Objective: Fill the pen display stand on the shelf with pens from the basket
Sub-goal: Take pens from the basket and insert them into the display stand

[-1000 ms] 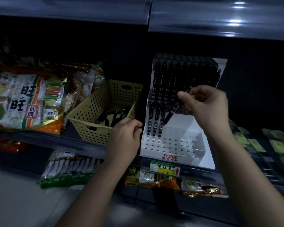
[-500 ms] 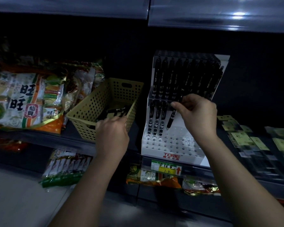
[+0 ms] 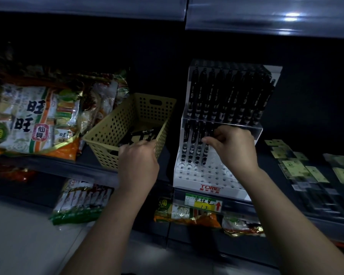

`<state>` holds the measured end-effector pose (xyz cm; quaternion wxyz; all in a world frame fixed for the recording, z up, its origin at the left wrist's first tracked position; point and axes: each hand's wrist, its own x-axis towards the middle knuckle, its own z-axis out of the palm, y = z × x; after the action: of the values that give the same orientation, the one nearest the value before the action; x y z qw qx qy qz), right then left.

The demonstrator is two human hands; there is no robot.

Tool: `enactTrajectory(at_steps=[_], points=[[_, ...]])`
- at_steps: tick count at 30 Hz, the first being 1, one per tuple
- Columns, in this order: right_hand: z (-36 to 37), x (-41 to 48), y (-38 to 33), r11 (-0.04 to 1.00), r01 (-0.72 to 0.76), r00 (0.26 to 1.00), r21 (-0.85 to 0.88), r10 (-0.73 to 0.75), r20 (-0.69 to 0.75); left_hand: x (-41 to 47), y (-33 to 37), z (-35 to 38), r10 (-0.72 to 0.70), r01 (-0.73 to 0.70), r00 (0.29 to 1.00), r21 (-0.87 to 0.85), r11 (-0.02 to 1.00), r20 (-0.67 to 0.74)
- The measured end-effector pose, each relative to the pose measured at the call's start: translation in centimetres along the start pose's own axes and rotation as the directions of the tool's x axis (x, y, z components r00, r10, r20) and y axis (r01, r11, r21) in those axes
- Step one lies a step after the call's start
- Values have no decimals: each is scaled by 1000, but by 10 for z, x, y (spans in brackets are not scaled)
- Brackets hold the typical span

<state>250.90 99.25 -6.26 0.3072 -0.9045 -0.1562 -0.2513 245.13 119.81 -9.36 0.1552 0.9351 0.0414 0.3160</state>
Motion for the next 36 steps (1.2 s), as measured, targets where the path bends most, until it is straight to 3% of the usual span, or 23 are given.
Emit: enactTrajectory(at_steps=[11,13,15,17,22,25,27,34,36], points=[[-1,3,2,993,-4,998,-115,11,61,0,0,-5,-11,10,1000,-63,998,-7],[-3,1,-1,992,-13,1000,-124,14,3,1,0,-9,-18,20,1000,-89,996,24],[-5,-2,-9,997,29,994,-68,-36,-101,1,0,-13,-43,51,997,-114,992,64],[-2,-6,-23,996,72,991,58,-65,-114,1,1,-18,-60,73,994,-153,985,87],[31,-14,-61,961,-54,975,272,-8,222,1,0,-36,-122,167,974,-246,955,190],[56,-13,-75,913,-224,928,340,93,362,2,-6,-46,-154,244,929,-246,938,335],[66,-9,-83,890,-296,911,347,155,382,3,-12,-51,-171,309,880,-258,915,444],[71,-5,-98,830,-352,918,433,215,335,10,-38,-59,-149,449,673,-241,860,725],[71,-9,-98,827,-338,920,449,191,342,14,-43,-53,-188,469,684,-227,854,705]])
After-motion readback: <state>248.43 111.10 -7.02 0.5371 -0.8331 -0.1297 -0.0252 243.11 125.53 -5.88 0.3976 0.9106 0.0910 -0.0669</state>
